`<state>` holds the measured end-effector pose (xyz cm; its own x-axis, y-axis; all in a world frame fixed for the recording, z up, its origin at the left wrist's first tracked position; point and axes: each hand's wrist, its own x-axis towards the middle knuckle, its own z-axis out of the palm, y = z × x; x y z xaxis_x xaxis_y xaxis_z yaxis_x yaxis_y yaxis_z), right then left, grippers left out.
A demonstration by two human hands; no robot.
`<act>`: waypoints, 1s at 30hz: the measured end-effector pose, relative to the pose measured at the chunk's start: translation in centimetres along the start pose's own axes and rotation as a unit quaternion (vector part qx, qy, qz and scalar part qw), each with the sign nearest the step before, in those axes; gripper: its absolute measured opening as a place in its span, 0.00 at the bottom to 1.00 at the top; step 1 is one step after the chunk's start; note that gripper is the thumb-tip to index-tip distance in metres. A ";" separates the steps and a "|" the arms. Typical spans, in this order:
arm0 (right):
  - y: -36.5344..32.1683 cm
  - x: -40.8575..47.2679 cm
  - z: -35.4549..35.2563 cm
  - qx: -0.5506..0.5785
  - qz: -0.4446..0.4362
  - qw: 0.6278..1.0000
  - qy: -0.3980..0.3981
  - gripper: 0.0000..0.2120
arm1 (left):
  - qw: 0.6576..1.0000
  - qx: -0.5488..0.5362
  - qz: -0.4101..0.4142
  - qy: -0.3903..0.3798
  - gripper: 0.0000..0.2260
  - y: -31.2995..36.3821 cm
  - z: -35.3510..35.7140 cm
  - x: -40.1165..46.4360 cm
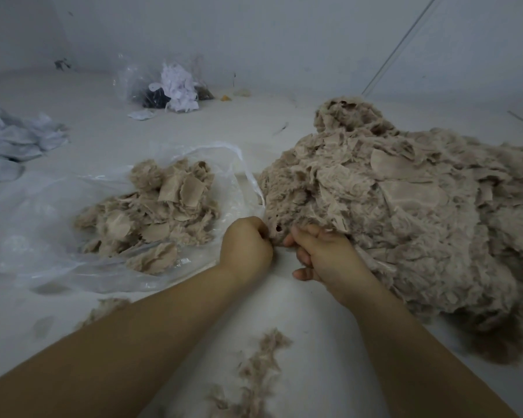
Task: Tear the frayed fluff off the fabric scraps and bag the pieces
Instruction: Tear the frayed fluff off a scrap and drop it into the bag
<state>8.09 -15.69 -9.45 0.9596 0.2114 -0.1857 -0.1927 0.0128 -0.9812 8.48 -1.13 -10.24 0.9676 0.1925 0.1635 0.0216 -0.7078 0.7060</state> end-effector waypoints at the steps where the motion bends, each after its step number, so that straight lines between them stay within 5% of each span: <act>1: 0.1 0.1 0.0 -0.003 -0.002 1.000 -0.002 0.14 | 1.000 0.005 0.009 -0.007 0.08 -0.1 0.0 -0.4; 9: 0.3 0.3 0.1 -0.010 -0.009 1.000 0.005 0.06 | 0.996 -0.046 0.065 0.041 0.07 0.6 0.2 -6.2; 15: 0.4 0.1 -0.1 -0.044 -0.026 0.999 0.013 0.05 | 0.987 -0.122 0.100 -0.015 0.09 0.6 -0.2 -11.7; 19: 0.5 0.2 -0.1 -0.068 -0.039 0.997 0.024 0.05 | 0.980 -0.197 0.009 -0.035 0.09 0.7 -1.2 -11.0; 22: 0.4 0.0 0.1 -0.045 -0.037 0.998 0.005 0.12 | 0.942 -0.326 -0.082 -0.013 0.10 0.7 -1.7 -7.9; 30: 0.2 -0.3 -0.1 -0.066 -0.041 0.996 -0.036 0.13 | 0.909 -0.402 -0.107 -0.028 0.06 0.1 -0.5 -4.8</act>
<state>7.79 -15.86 -9.63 0.9527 0.2849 -0.1060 -0.0817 -0.0959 -0.9920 3.72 -1.80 -10.61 0.9744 0.2173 -0.0570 0.0423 0.0719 0.9965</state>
